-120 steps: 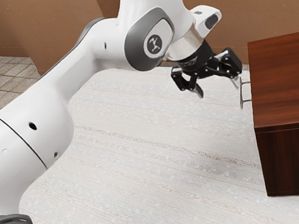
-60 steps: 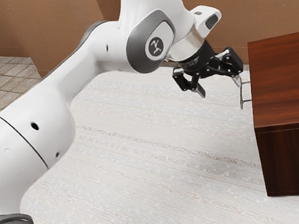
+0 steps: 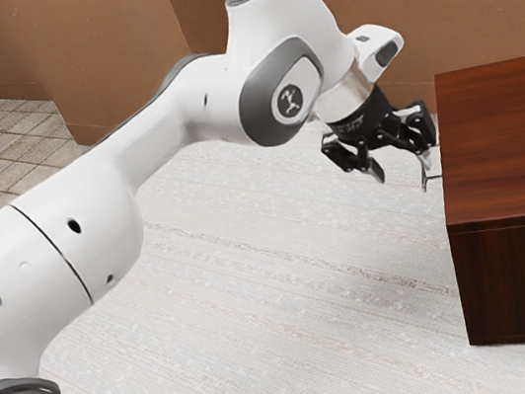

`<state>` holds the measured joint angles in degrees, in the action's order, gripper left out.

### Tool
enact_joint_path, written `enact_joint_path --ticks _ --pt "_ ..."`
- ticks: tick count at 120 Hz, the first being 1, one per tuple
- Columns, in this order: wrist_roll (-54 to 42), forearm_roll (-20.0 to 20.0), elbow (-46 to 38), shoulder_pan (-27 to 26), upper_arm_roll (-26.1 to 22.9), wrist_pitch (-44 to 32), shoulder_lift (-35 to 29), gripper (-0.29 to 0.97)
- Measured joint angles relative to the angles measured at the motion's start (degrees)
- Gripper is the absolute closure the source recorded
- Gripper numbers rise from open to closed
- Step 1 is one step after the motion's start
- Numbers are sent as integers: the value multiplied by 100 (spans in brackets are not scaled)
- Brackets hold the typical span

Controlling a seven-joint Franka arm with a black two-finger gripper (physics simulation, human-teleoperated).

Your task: Pull the drawer handle with one arm to open the drawer

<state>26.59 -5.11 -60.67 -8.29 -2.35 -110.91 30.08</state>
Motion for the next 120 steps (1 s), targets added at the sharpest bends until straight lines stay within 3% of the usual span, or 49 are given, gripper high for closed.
enact_joint_path --ticks 49,120 --pt "-46 11 -208 17 1 -147 -48 36" --pt "-93 51 -773 207 122 -168 -482 39"
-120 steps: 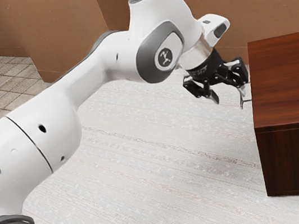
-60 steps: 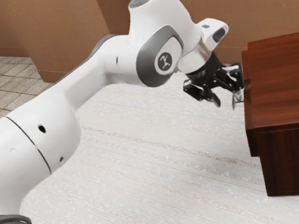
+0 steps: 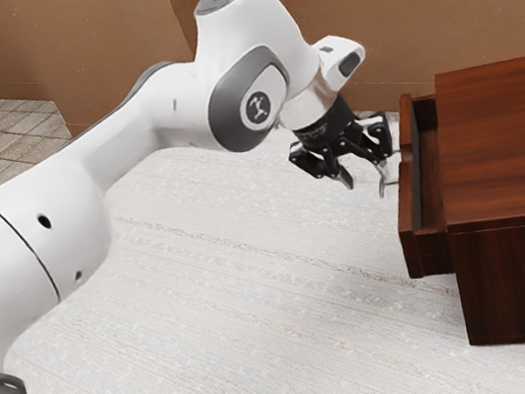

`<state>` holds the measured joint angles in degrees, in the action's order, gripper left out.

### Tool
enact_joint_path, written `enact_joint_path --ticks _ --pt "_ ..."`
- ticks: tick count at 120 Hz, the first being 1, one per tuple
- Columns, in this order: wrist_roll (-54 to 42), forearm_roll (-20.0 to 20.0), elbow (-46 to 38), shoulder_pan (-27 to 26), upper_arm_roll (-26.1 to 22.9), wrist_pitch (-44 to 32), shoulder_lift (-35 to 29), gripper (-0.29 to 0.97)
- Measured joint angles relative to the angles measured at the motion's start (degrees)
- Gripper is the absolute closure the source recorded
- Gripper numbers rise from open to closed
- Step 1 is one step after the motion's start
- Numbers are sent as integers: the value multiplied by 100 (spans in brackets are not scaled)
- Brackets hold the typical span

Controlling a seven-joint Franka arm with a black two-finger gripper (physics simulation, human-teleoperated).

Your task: Pull the drawer handle with one arm to open the drawer

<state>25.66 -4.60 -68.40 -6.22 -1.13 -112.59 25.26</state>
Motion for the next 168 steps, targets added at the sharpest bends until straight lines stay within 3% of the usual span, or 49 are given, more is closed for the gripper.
enact_joint_path --ticks 168 --pt "-45 154 -1201 612 146 -223 -701 39"
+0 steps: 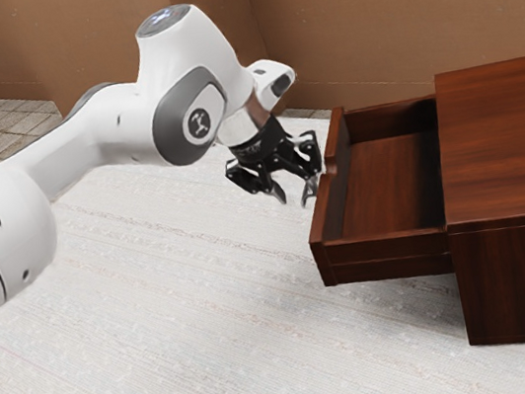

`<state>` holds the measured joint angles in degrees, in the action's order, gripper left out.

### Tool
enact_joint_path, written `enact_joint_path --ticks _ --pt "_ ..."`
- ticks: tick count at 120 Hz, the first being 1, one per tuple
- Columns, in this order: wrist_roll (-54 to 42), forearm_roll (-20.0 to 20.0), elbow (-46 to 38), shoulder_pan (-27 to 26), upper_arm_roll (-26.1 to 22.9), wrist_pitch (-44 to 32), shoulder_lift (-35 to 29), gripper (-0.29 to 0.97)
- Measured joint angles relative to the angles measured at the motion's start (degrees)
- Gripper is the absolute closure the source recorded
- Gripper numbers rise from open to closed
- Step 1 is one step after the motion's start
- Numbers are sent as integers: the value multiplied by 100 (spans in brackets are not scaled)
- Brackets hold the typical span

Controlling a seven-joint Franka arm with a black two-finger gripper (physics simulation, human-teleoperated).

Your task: Pull the drawer handle with one arm to open the drawer

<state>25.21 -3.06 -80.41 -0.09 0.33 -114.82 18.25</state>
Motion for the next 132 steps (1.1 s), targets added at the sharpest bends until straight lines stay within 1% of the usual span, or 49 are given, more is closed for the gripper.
enact_joint_path --ticks 86,111,132 --pt "-27 19 -118 77 68 -78 -92 38" --pt "-42 0 -119 64 64 -132 -97 28" --pt "-54 0 -118 20 64 -149 -167 23"
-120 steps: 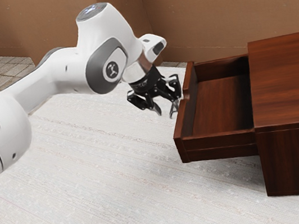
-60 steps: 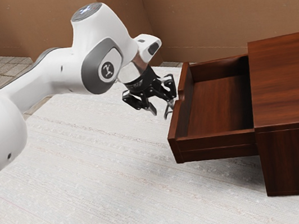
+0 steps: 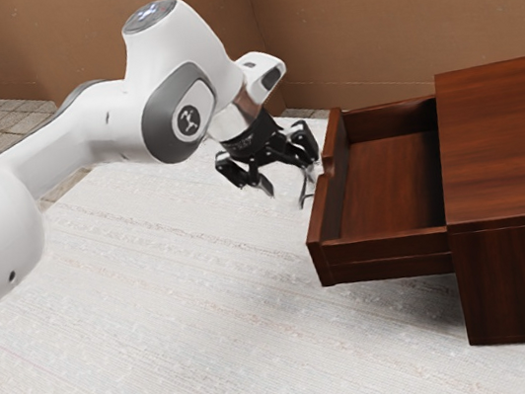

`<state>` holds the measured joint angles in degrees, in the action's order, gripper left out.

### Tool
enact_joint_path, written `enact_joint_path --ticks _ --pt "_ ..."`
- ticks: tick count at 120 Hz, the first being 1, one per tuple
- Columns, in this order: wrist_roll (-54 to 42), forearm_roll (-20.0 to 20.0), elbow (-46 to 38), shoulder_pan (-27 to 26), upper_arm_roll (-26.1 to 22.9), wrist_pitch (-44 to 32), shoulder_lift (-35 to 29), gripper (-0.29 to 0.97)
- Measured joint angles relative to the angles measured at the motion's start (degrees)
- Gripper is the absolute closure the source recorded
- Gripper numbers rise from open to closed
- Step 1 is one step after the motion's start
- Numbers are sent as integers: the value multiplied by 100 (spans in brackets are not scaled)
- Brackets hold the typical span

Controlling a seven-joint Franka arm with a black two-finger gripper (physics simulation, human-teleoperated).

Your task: Pull the drawer handle with one arm to open the drawer

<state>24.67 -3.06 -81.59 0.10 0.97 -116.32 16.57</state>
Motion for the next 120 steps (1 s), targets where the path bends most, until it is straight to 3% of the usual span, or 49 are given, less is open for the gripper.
enact_joint_path --ticks 18,36,51,62,86,98,120 --pt "0 43 -189 -88 5 -7 -556 21" --pt "129 91 -867 -225 36 140 -1756 12" --pt "1003 138 -779 -1409 875 884 -2338 7" --pt "1877 417 -643 -2238 1532 1836 -2652 5" --pt "3605 633 -885 -2165 1618 3082 -2751 2" --pt "4293 698 -1165 -1657 1123 3283 -2748 1" --pt "5203 802 -1475 -1448 1056 3380 -2759 0"
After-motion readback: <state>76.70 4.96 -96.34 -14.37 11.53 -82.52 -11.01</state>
